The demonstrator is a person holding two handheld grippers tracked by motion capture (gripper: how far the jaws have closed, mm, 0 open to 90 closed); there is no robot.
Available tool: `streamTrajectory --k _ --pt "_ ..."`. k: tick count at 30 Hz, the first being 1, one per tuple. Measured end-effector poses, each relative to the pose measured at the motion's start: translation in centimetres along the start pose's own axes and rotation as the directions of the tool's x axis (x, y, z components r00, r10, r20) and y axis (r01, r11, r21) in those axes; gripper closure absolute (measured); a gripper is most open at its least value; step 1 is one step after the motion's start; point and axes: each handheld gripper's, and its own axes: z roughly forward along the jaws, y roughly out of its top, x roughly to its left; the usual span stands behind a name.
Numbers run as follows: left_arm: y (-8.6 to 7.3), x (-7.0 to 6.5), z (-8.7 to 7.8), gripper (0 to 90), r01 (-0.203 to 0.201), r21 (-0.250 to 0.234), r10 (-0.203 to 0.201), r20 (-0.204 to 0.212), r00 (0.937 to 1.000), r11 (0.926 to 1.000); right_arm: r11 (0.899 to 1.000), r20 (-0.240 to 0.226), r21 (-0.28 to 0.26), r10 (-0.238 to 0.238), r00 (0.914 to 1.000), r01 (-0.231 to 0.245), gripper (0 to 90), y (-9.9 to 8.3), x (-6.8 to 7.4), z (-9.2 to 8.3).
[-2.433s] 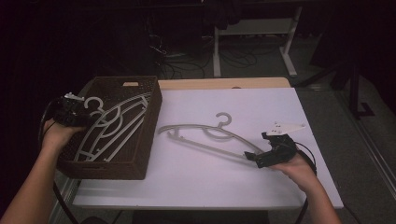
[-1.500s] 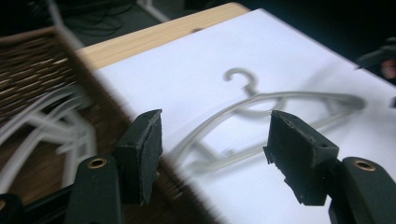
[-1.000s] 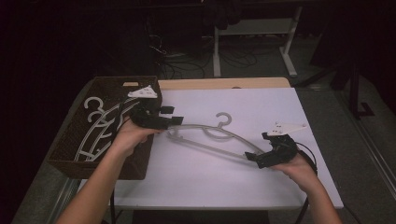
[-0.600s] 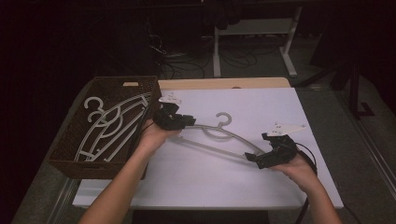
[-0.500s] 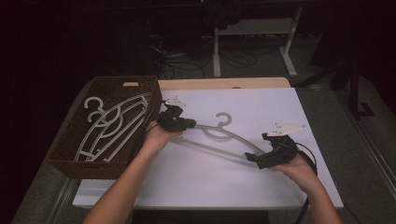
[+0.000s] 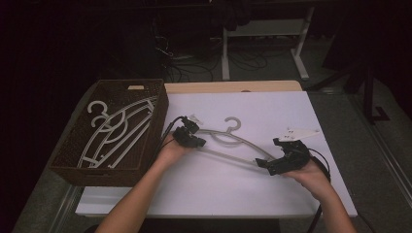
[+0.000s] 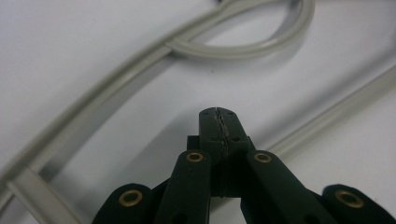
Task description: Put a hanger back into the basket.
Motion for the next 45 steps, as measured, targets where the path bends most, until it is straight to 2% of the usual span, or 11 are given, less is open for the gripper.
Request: streamTrajectory --k 4,10,14,18,21,27,31,35,38,42,45 --pt "-0.2 -0.5 -0.1 90.0 0.002 0.026 -0.002 0.032 0.9995 0.9997 1.000 -0.001 0.004 -0.003 1.0000 0.003 0.0 0.0 0.1 0.1" --pt "-1.1 -2.6 -0.4 90.0 -0.027 0.054 0.021 0.107 0.9940 0.9982 1.000 0.000 0.005 -0.001 1.0000 0.001 0.0 0.0 0.1 0.1" --pt "-1.6 -4.2 -0.6 90.0 -0.060 0.064 0.049 0.157 0.9863 0.9962 1.000 0.002 0.004 -0.001 1.0000 0.001 0.0 0.0 0.0 0.0" --pt "-2.0 -5.7 -0.8 90.0 -0.090 0.064 0.074 0.224 0.9719 0.9939 1.000 0.009 0.014 0.002 1.0000 -0.002 0.0 -0.1 0.0 0.1" --pt "-2.1 -6.0 -1.1 90.0 -0.098 0.034 0.088 0.225 0.9704 0.9946 1.000 0.013 0.019 0.007 0.9999 -0.007 0.0 -0.2 -0.1 0.1" --pt "-2.3 -5.4 -2.2 76.7 -0.078 -0.053 0.086 0.185 0.9789 0.9956 0.998 0.026 0.028 0.062 0.9978 -0.062 17.6 -0.9 -0.3 -0.8" --pt "-2.6 -4.9 -2.8 66.8 -0.062 -0.111 0.084 0.209 0.9743 0.9919 0.993 0.053 0.073 0.090 0.9946 -0.093 41.9 -1.8 -0.4 -1.6" --pt "-2.5 -4.5 -3.5 55.8 -0.037 -0.158 0.067 0.193 0.9788 0.9868 0.986 0.068 0.112 0.117 0.9908 -0.124 64.9 -3.0 -0.6 -2.3" --pt "-2.5 -4.2 -3.8 48.0 -0.018 -0.175 0.050 0.184 0.9817 0.9845 0.975 0.090 0.150 0.150 0.9846 -0.162 78.4 -3.4 -1.0 -2.2" --pt "-2.6 -3.8 -4.1 44.5 -0.001 -0.188 0.034 0.173 0.9843 0.9821 0.960 0.105 0.213 0.160 0.9816 -0.179 88.2 -3.7 -1.3 -1.5" --pt "-2.6 -3.5 -4.3 44.1 0.013 -0.198 0.020 0.165 0.9860 0.9802 0.951 0.127 0.255 0.149 0.9807 -0.177 88.6 -4.0 -1.4 -0.9"
